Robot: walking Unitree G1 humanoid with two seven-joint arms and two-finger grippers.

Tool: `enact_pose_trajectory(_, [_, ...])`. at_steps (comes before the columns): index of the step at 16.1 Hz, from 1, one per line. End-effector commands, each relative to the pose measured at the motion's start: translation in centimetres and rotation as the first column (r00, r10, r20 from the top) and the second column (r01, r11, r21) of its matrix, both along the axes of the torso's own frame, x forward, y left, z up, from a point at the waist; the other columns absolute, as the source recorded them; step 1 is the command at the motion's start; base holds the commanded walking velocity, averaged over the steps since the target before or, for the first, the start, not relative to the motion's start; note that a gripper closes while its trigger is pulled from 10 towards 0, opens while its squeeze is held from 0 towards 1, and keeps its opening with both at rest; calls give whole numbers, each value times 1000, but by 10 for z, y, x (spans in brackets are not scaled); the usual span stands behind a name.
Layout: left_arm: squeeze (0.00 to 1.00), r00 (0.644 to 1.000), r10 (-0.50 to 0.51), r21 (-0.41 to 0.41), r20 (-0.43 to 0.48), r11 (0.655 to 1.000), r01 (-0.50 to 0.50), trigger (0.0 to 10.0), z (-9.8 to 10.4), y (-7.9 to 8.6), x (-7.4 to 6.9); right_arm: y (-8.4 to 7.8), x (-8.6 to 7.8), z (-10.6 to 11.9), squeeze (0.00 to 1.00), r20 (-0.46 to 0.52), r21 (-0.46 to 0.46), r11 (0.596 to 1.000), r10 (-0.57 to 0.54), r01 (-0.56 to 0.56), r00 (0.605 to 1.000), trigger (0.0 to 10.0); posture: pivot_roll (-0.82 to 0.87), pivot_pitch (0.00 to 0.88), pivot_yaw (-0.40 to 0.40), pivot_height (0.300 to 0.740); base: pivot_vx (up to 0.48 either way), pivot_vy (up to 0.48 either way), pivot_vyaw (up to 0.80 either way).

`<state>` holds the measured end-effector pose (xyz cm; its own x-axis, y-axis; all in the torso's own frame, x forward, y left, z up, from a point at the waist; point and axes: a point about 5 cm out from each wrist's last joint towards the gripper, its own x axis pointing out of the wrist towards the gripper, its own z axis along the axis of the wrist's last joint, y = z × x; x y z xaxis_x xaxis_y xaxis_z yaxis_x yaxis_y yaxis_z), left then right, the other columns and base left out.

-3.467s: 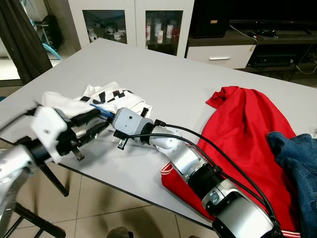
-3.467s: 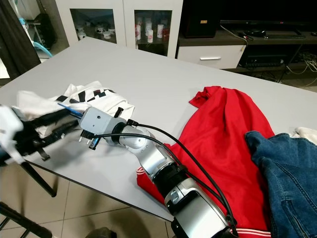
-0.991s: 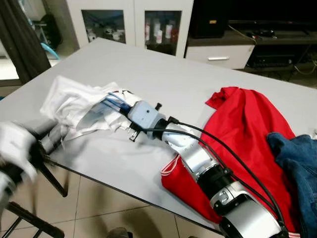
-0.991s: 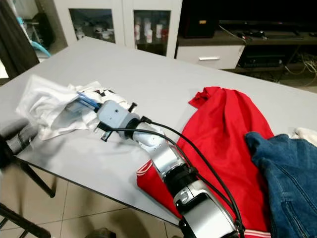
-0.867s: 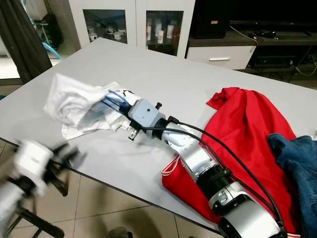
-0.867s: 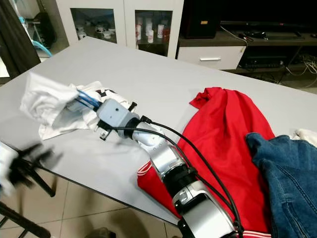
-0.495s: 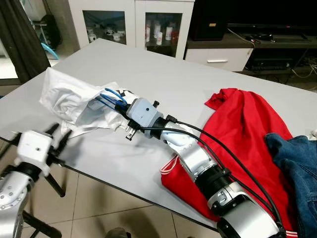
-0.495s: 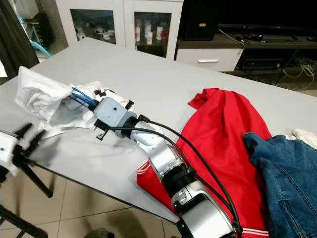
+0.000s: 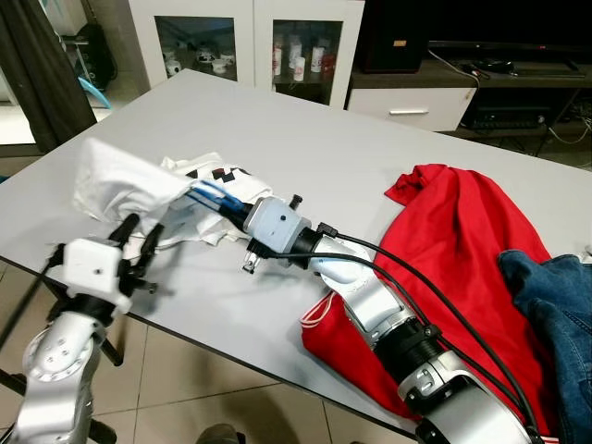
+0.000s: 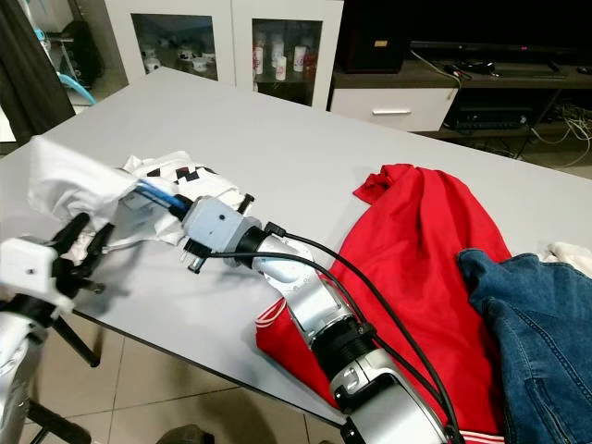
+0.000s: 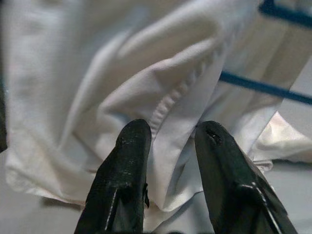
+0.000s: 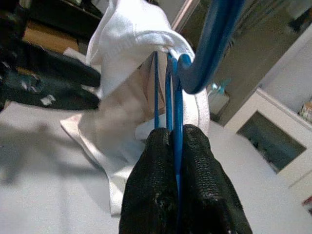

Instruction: Hang hanger

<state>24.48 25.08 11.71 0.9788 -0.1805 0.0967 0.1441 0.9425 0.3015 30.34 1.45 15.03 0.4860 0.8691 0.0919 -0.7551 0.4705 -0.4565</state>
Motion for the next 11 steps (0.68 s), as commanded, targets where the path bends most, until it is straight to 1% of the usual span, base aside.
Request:
enact_pose_trajectory(1, [0,1000,22,82,2,996,-22,10000,0,2,7,-1,-2,4,0,31,0,1000,15,-15,999,10000,146,0,-19,740,0,0,0])
enact_pose_trajectory(2, [0,998,61,153,11,986,-62,10000,0,7,14,-2,-2,4,0,32,1,1000,17,-17,999,10000,147,0,-20,740,0,0,0])
enact_pose_trajectory(3, [0,998,68,162,17,984,-70,10000,1,8,16,-2,-2,4,0,32,1,1000,18,-18,999,10000,147,0,-20,740,0,0,0])
enact_pose_trajectory(6, [0,987,122,137,106,981,-136,10000,16,12,27,-2,-3,4,0,35,-2,1000,25,-25,999,10000,147,0,-20,740,0,0,0])
enact_pose_trajectory(7, [0,986,121,122,115,983,-135,10000,16,12,28,-2,-3,4,0,34,-4,1000,26,-26,999,10000,145,0,-16,740,0,0,0])
enact_pose_trajectory(8, [0,989,101,112,109,987,-114,4863,15,11,29,-1,-3,4,0,32,-4,1000,27,-27,999,10000,143,0,-14,740,0,0,0])
enact_pose_trajectory(9, [0,991,86,107,102,990,-97,0,13,10,28,-1,-3,4,0,31,-4,1000,27,-27,999,10000,143,0,-14,740,0,0,0])
enact_pose_trajectory(11, [0,996,40,94,80,994,-48,0,9,4,26,-1,-3,3,0,28,-6,1000,27,-27,999,10000,142,0,-12,740,0,0,0])
